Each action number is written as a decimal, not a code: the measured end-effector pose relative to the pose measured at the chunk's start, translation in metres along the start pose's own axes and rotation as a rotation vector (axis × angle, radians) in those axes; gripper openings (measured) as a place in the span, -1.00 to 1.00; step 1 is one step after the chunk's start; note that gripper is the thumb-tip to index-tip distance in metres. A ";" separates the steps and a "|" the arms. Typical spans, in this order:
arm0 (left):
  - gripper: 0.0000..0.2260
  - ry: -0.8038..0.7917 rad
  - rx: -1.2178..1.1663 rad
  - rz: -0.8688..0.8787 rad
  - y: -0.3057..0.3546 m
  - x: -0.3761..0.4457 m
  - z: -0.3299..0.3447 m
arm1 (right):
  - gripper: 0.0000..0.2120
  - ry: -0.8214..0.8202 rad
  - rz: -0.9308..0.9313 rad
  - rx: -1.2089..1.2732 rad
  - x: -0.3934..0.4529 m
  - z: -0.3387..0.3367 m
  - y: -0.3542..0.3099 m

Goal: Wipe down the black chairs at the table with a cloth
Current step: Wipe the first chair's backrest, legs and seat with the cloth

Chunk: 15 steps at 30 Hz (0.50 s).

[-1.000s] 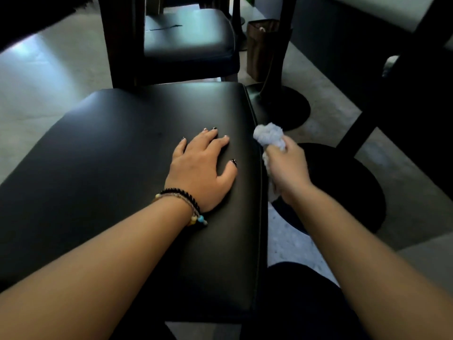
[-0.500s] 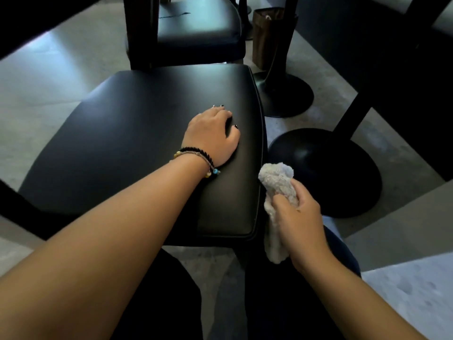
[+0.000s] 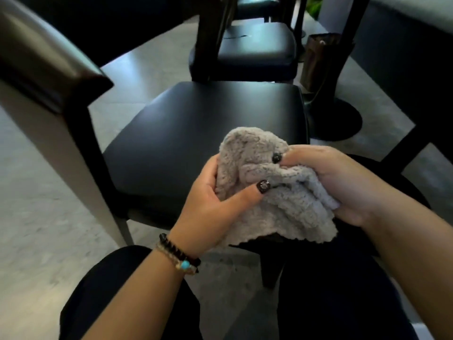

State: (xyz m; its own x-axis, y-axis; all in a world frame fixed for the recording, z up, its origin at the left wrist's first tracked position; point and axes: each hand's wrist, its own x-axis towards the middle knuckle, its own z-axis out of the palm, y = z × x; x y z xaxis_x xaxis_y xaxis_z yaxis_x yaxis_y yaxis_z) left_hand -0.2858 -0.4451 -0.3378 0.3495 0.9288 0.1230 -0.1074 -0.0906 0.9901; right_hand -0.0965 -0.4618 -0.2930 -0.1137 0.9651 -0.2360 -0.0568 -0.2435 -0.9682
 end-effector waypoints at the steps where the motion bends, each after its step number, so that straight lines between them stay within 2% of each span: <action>1: -0.46 0.100 0.071 -0.004 0.000 -0.005 -0.004 | -0.88 -0.006 -0.013 -0.043 0.007 0.007 0.000; 4: -0.30 0.383 0.147 -0.079 -0.008 -0.023 -0.023 | -0.87 0.034 -0.065 -0.200 0.028 0.026 0.012; 7: -0.42 0.579 -0.046 -0.116 -0.021 -0.053 -0.046 | -0.89 0.048 -0.108 -0.282 0.050 0.046 0.025; 10: -0.40 0.937 -0.153 -0.135 -0.031 -0.078 -0.065 | -0.95 0.110 -0.240 -0.537 0.075 0.061 0.036; 13: -0.51 1.298 -0.147 -0.091 -0.043 -0.087 -0.078 | -0.90 0.133 -0.361 -0.762 0.090 0.076 0.046; 15: -0.57 1.429 -0.030 -0.057 -0.048 -0.084 -0.080 | -0.88 0.164 -0.411 -0.825 0.093 0.082 0.053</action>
State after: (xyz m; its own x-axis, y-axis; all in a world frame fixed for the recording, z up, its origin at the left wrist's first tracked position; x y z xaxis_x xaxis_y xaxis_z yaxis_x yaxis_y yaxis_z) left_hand -0.3843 -0.4902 -0.4009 -0.8646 0.4909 -0.1073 -0.1514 -0.0507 0.9872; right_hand -0.1912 -0.3930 -0.3595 -0.0957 0.9772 0.1897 0.6675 0.2044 -0.7160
